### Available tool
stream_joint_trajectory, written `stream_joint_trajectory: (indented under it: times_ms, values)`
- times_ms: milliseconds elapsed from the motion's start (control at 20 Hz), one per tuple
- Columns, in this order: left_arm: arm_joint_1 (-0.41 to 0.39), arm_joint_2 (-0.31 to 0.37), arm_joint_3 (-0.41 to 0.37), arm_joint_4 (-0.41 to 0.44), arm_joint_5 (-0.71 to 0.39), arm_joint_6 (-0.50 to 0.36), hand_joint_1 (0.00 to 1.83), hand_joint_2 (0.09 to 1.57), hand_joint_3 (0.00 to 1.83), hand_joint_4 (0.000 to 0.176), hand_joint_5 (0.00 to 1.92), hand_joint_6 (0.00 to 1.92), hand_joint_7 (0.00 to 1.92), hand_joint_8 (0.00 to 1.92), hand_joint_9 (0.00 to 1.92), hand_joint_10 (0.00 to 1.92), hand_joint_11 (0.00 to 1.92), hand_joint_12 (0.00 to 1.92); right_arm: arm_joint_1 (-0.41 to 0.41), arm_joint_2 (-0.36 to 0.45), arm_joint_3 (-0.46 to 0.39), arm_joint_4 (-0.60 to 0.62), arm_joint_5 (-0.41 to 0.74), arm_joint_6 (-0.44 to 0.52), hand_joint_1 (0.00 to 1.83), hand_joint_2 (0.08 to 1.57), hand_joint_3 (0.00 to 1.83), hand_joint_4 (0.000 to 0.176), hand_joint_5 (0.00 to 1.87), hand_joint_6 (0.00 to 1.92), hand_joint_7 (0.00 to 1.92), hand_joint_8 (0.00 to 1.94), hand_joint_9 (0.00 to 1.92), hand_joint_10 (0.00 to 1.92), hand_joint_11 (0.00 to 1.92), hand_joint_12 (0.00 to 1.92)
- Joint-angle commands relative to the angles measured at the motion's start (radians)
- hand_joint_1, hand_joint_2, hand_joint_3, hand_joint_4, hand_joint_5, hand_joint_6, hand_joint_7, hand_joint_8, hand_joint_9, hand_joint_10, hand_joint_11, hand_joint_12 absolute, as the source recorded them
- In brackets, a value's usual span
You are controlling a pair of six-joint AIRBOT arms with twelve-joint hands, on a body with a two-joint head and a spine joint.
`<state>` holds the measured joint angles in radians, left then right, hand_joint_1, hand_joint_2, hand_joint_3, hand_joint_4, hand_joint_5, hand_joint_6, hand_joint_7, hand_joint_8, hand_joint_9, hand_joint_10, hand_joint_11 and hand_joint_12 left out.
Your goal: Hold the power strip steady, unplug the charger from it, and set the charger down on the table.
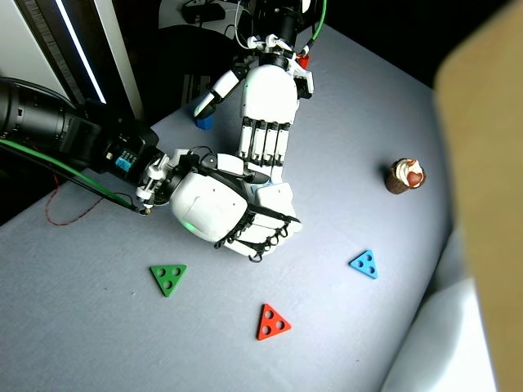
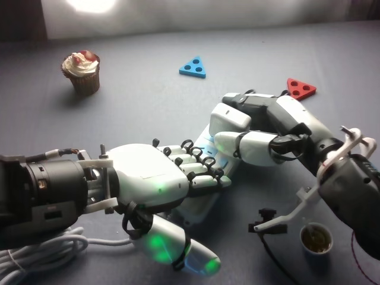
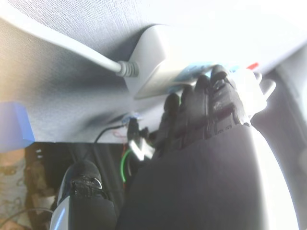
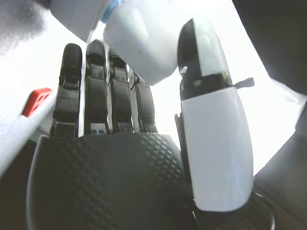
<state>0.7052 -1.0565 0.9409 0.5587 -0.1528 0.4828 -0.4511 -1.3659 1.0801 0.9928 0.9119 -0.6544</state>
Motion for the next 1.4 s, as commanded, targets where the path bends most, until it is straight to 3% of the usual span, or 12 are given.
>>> stream_joint_trajectory:
  times_ms: [0, 400, 450, 500, 550, 600, 650, 750, 800, 900, 1100, 1350]
  values:
    - [0.009, -0.008, -0.009, -0.006, -0.035, -0.005, 0.00, 0.98, 0.00, 0.000, 0.07, 0.01, 0.07, 0.01, 0.06, 0.01, 0.05, 0.07, 0.009, 0.005, 0.005, -0.060, 0.074, 0.008, 1.14, 1.06, 0.00, 0.000, 0.57, 0.00, 0.65, 0.00, 0.62, 0.00, 0.22, 0.72]
    - [0.010, -0.009, -0.008, -0.011, -0.033, -0.006, 0.00, 0.98, 0.00, 0.000, 0.06, 0.00, 0.06, 0.00, 0.05, 0.00, 0.05, 0.07, 0.013, -0.011, 0.027, -0.080, 0.070, -0.002, 1.16, 1.07, 0.00, 0.000, 0.85, 0.01, 0.95, 0.01, 0.90, 0.01, 0.39, 0.89]
    - [0.010, -0.009, -0.009, -0.012, -0.033, -0.006, 0.00, 0.99, 0.00, 0.000, 0.06, 0.00, 0.06, 0.00, 0.05, 0.00, 0.04, 0.06, 0.013, -0.011, 0.030, -0.088, 0.069, -0.002, 1.15, 1.12, 0.01, 0.000, 0.95, 0.96, 1.02, 0.01, 0.96, 0.01, 0.43, 0.90]
    - [0.011, -0.008, -0.009, -0.014, -0.033, -0.006, 0.00, 0.98, 0.00, 0.000, 0.06, 0.00, 0.06, 0.00, 0.05, 0.00, 0.04, 0.06, 0.013, -0.011, 0.032, -0.095, 0.069, -0.002, 1.22, 1.09, 0.00, 0.000, 0.97, 0.95, 1.16, 0.53, 1.03, 0.01, 0.47, 0.93]
    - [0.011, -0.008, -0.009, -0.016, -0.033, -0.006, 0.00, 0.98, 0.00, 0.000, 0.06, 0.00, 0.06, 0.00, 0.05, 0.00, 0.04, 0.06, 0.013, -0.011, 0.035, -0.102, 0.069, -0.002, 1.22, 1.09, 0.00, 0.000, 0.97, 0.95, 1.16, 0.53, 1.03, 0.01, 0.47, 0.93]
    - [0.011, -0.008, -0.010, -0.017, -0.033, -0.006, 0.00, 0.99, 0.00, 0.000, 0.06, 0.00, 0.06, 0.00, 0.05, 0.00, 0.04, 0.06, 0.013, -0.011, 0.037, -0.109, 0.069, -0.002, 1.24, 1.06, 0.00, 0.012, 1.06, 0.79, 1.15, 0.75, 1.16, 0.03, 0.58, 1.00]
    - [0.011, -0.008, -0.010, -0.017, -0.033, -0.006, 0.00, 0.99, 0.00, 0.000, 0.06, 0.00, 0.06, 0.00, 0.05, 0.00, 0.04, 0.06, 0.013, -0.011, 0.040, -0.121, 0.069, -0.002, 1.24, 1.06, 0.00, 0.012, 1.06, 0.79, 1.15, 0.75, 1.16, 0.03, 0.58, 1.00]
    - [0.011, -0.007, -0.012, -0.022, -0.032, -0.006, 0.00, 0.98, 0.00, 0.000, 0.06, 0.00, 0.06, 0.00, 0.05, 0.00, 0.05, 0.07, 0.013, -0.011, 0.042, -0.150, 0.070, -0.002, 1.25, 1.05, 0.00, 0.035, 1.13, 0.72, 1.17, 0.69, 1.20, 0.02, 0.60, 1.04]
    - [0.012, -0.006, -0.012, -0.025, -0.032, -0.006, 0.00, 0.98, 0.00, 0.000, 0.06, 0.00, 0.06, 0.00, 0.05, 0.00, 0.05, 0.07, 0.013, -0.011, 0.042, -0.169, 0.073, -0.002, 1.25, 1.05, 0.00, 0.035, 1.13, 0.72, 1.17, 0.69, 1.20, 0.02, 0.60, 1.04]
    - [0.012, -0.005, -0.012, -0.028, -0.032, -0.006, 0.00, 0.98, 0.00, 0.000, 0.08, 0.01, 0.08, 0.01, 0.06, 0.01, 0.06, 0.07, 0.013, -0.011, 0.045, -0.224, 0.089, -0.002, 1.25, 1.05, 0.00, 0.026, 1.13, 0.69, 1.17, 0.72, 1.20, 0.01, 0.57, 1.06]
    - [0.012, 0.001, -0.013, -0.032, -0.033, -0.006, 0.00, 0.99, 0.00, 0.000, 0.07, 0.00, 0.07, 0.00, 0.06, 0.00, 0.05, 0.07, 0.021, -0.011, 0.048, -0.325, 0.122, -0.002, 1.25, 1.05, 0.00, 0.027, 1.09, 0.76, 1.16, 0.72, 1.19, 0.00, 0.56, 1.05]
    - [0.026, 0.000, -0.013, -0.033, -0.029, -0.034, 0.00, 0.99, 0.00, 0.000, 0.05, 0.00, 0.05, 0.00, 0.05, 0.00, 0.04, 0.06, 0.029, -0.011, 0.060, -0.367, 0.142, -0.002, 1.26, 1.04, 0.00, 0.008, 1.14, 0.63, 1.20, 0.69, 1.20, 0.00, 0.58, 1.04]
